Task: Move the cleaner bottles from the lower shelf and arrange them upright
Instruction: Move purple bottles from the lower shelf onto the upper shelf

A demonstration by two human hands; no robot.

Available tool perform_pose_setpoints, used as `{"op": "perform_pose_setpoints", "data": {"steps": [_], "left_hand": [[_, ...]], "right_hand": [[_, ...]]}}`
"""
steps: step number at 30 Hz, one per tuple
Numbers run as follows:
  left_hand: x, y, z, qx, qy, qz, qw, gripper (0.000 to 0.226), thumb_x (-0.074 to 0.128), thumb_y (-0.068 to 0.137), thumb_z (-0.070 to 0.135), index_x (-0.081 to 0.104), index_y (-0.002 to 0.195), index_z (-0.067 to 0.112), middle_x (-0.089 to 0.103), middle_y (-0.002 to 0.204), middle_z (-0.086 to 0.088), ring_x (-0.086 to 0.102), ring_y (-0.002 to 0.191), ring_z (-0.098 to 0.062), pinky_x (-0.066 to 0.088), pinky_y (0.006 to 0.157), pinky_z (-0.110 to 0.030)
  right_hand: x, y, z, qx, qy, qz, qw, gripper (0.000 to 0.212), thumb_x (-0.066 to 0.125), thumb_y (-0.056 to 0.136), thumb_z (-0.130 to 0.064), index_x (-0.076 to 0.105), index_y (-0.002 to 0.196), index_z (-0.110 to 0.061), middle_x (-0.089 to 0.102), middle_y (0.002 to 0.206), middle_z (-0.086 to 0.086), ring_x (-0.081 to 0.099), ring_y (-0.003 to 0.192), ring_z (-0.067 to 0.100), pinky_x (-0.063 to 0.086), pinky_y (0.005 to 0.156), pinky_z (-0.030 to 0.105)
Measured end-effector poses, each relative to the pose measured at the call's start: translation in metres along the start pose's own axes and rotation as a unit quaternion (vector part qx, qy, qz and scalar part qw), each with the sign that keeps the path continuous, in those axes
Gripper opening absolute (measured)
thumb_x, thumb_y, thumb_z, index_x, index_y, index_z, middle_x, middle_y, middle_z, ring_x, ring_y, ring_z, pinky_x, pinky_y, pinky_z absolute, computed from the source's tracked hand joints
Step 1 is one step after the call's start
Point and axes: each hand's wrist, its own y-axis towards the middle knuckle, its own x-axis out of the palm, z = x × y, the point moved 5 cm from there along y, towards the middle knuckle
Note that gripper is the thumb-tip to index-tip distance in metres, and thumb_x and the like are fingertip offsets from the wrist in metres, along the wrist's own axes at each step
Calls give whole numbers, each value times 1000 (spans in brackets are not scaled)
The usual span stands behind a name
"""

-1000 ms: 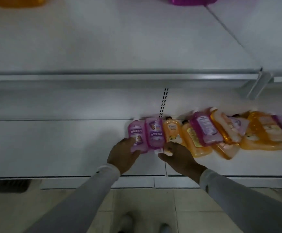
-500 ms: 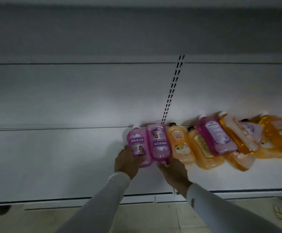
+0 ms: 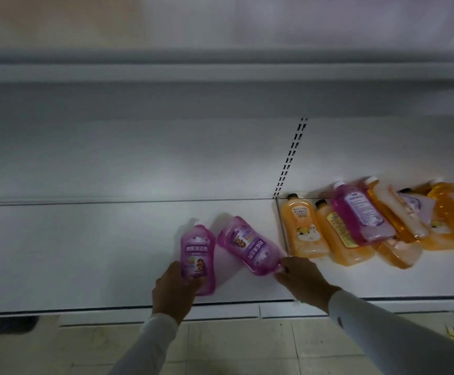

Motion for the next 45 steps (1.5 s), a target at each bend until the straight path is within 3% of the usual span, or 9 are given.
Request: {"op": "perform_pose_setpoints", "data": {"steps": [5, 9, 14, 23, 28, 34, 36, 41, 45], "left_hand": [[-31, 0, -33, -37, -11, 31, 999, 35, 78, 74, 37, 60, 97, 18, 65, 86, -2, 61, 82, -26, 41, 71, -29], [-32, 2, -36, -41, -18, 16, 999, 36, 78, 74, 38, 58, 96, 19, 66, 88, -2, 59, 79, -23, 43, 71, -29], [-30, 7, -39, -41, -6, 2, 999, 39, 79, 70, 40, 57, 96, 20, 66, 87, -1, 61, 79, -23, 50, 73, -33], [-32, 7, -38, -33, -14, 0, 999, 40, 80, 70, 40, 54, 96, 23, 64, 90, 0, 58, 79, -22, 39, 69, -28], [-30, 21, -34, -35, 0, -46, 998, 49, 83, 65, 42, 51, 97, 24, 64, 93, 1, 61, 83, -22, 43, 70, -29], [-32, 67, -34, -76, -62, -88, 991, 73, 70, 33, 67, 71, 82, 13, 72, 74, -2, 68, 71, -17, 53, 61, -27], [-27, 83, -37, -76, -74, -97, 990, 69, 74, 32, 63, 74, 77, 11, 73, 72, -4, 70, 71, -20, 58, 67, -34], [-20, 76, -21, -90, -153, -158, 971, 42, 91, 47, 30, 76, 78, 5, 74, 74, -14, 72, 67, -25, 60, 63, -36], [-20, 60, -15, -54, -174, -169, 969, 32, 91, 59, 20, 74, 83, 6, 75, 78, -13, 73, 68, -24, 60, 60, -34]], "right_hand": [[-22, 7, -27, -23, 12, 159, 987, 38, 39, 102, -13, 48, 139, -11, 58, 129, 11, 57, 117, 23, 46, 102, 31], [3, -4, -46, 80, 171, 205, 960, 32, 52, 96, -42, 53, 115, -17, 58, 115, 4, 57, 89, 14, 45, 72, 20], [29, 15, -41, 165, 282, 191, 926, 67, 73, 72, -56, 48, 120, -16, 57, 112, 2, 61, 94, 21, 54, 84, 38], [17, 37, -59, -13, 241, 173, 955, 42, 60, 88, -42, 55, 126, -25, 64, 115, -2, 61, 104, 15, 53, 90, 42], [33, 53, -57, 175, 368, 150, 901, 72, 76, 74, -51, 54, 122, -4, 63, 112, 10, 62, 93, 22, 54, 73, 33], [36, 73, -60, 183, 430, 110, 877, 79, 87, 49, -59, 68, 106, -8, 72, 88, 8, 70, 79, 24, 61, 69, 37], [36, 74, -58, 177, 446, 88, 873, 63, 90, 53, -44, 71, 101, -7, 73, 84, 8, 71, 77, 25, 61, 71, 41], [45, 61, -49, 160, 436, 66, 883, 92, 91, 21, -58, 72, 98, -10, 75, 88, 7, 73, 81, 24, 61, 73, 45], [37, 52, -44, 112, 438, 79, 888, 104, 98, 27, -50, 58, 113, -8, 71, 99, 9, 71, 90, 29, 61, 73, 45]]}}
